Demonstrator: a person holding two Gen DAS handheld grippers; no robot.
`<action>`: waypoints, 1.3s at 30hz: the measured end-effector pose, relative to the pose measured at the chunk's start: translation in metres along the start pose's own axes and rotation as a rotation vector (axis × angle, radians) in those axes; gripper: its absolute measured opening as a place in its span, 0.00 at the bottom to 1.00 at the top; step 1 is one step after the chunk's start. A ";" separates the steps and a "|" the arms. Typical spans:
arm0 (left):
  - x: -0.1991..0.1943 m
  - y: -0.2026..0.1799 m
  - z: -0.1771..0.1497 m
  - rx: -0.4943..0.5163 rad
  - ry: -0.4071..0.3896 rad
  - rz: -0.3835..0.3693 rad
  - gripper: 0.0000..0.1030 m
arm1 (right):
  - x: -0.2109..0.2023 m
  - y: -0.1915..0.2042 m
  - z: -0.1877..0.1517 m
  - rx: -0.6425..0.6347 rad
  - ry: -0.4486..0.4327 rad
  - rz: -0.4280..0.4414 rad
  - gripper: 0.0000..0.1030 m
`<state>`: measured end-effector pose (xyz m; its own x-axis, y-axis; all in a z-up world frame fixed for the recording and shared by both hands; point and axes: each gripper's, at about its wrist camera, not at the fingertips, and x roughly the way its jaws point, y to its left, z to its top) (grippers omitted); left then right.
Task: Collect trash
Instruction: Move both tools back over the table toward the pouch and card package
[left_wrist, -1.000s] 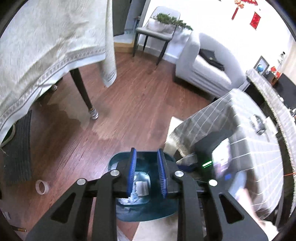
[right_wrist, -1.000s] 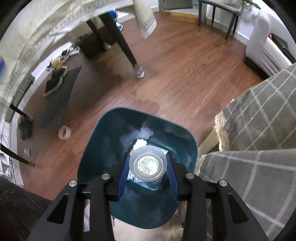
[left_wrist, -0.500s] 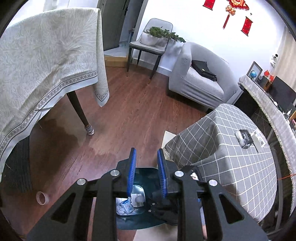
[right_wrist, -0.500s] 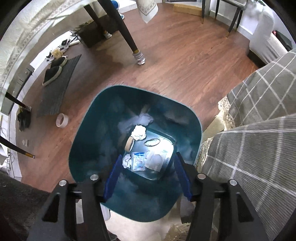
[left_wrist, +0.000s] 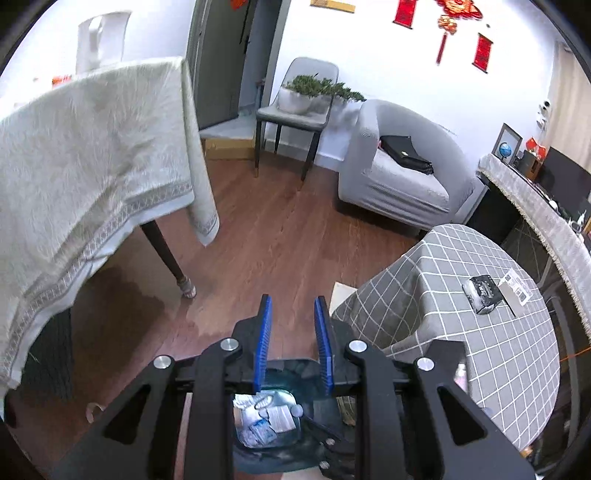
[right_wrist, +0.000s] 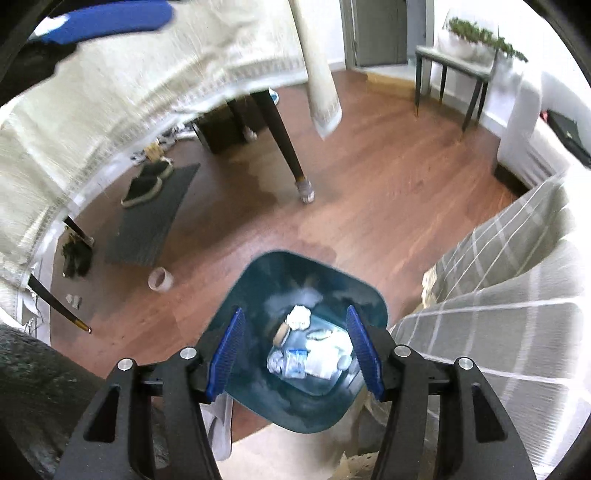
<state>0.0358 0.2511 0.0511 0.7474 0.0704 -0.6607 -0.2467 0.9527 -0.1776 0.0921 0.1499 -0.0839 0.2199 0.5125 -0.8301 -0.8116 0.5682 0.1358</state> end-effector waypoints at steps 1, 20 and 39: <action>-0.003 -0.004 0.002 0.009 -0.018 -0.002 0.24 | -0.007 -0.001 0.002 -0.001 -0.019 -0.002 0.56; 0.013 -0.073 0.005 0.057 -0.038 -0.080 0.49 | -0.126 -0.093 -0.017 0.137 -0.249 -0.158 0.47; 0.045 -0.189 -0.020 0.112 0.001 -0.139 0.84 | -0.200 -0.189 -0.087 0.297 -0.315 -0.298 0.69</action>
<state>0.1036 0.0686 0.0405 0.7690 -0.0644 -0.6359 -0.0710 0.9801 -0.1852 0.1544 -0.1160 0.0093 0.6070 0.4438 -0.6592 -0.5105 0.8535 0.1045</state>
